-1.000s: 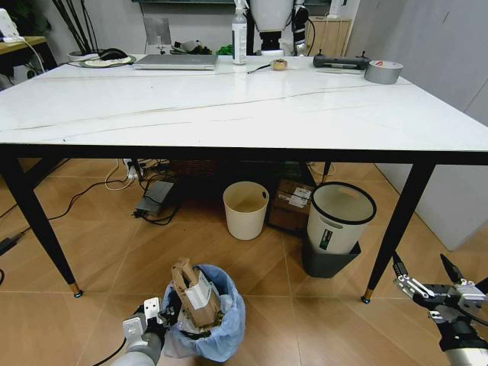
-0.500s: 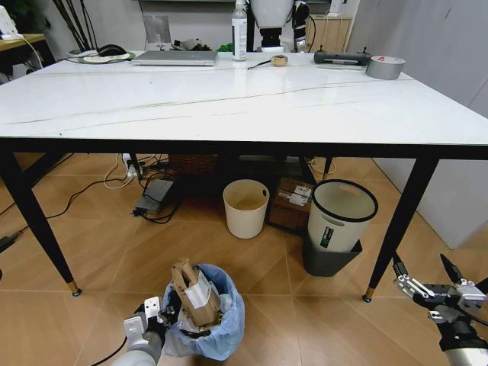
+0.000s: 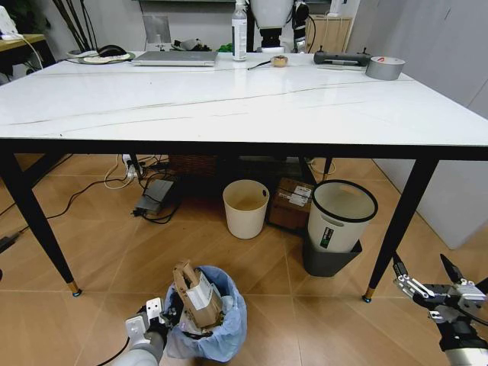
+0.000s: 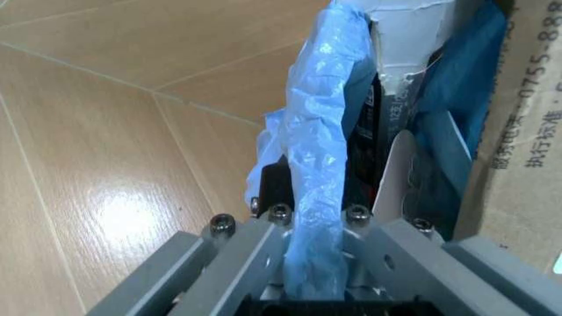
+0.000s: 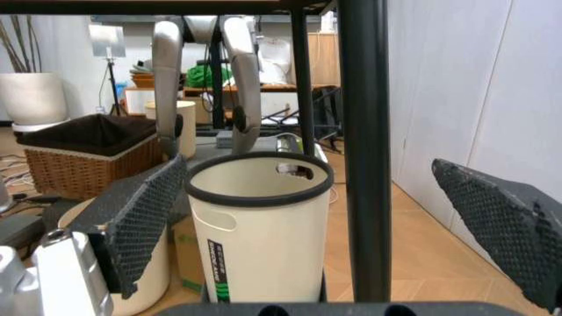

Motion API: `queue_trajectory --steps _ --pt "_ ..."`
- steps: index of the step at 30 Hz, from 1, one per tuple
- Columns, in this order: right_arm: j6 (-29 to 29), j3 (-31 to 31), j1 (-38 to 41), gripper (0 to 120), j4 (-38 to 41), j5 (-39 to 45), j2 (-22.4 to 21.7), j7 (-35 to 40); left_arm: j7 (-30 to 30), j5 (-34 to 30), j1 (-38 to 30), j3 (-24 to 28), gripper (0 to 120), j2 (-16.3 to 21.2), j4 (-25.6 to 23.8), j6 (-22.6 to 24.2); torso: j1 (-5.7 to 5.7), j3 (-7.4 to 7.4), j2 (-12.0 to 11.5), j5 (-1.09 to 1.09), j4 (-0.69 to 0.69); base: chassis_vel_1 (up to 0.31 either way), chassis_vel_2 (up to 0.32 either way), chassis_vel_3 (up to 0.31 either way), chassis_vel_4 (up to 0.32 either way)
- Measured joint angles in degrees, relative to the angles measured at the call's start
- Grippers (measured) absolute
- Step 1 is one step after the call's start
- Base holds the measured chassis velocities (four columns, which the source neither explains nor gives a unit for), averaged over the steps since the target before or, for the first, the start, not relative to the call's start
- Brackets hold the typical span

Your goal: Pick up the trash bin and place the trash from the table into it.

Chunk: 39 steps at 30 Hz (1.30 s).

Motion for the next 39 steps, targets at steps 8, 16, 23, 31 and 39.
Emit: queue_trajectory --steps 8,16,23,31,39 --pt "0.0 0.0 0.0 100 0.0 0.0 0.0 0.0 0.0 0.41 0.45 -0.15 0 0.01 -0.09 0.02 0.03 0.08 0.11 0.0 0.0 0.0 0.0 0.0 0.0" --pt "0.0 0.0 0.0 100 0.0 0.0 0.0 0.0 0.02 0.54 0.58 -0.29 0 0.18 -0.29 0.02 0.04 0.12 0.16 0.0 0.0 0.0 0.0 0.0 0.0" --pt "0.0 0.0 0.0 100 0.0 0.0 0.0 0.0 0.1 0.74 0.69 -0.32 0 0.22 -0.08 -0.04 0.05 0.15 0.2 0.0 0.0 0.0 0.0 0.0 0.0" --pt "0.0 0.0 0.0 100 0.0 0.0 0.0 0.0 0.26 0.88 0.62 -0.33 5 0.27 0.23 -0.16 0.05 0.17 0.23 0.01 0.0 0.0 0.0 0.0 0.0" --pt "0.0 0.0 0.0 100 0.0 0.0 0.0 0.0 0.38 0.94 0.48 -0.25 13 0.29 0.55 -0.21 0.06 0.19 0.25 0.0 0.0 0.0 0.0 0.0 0.0"
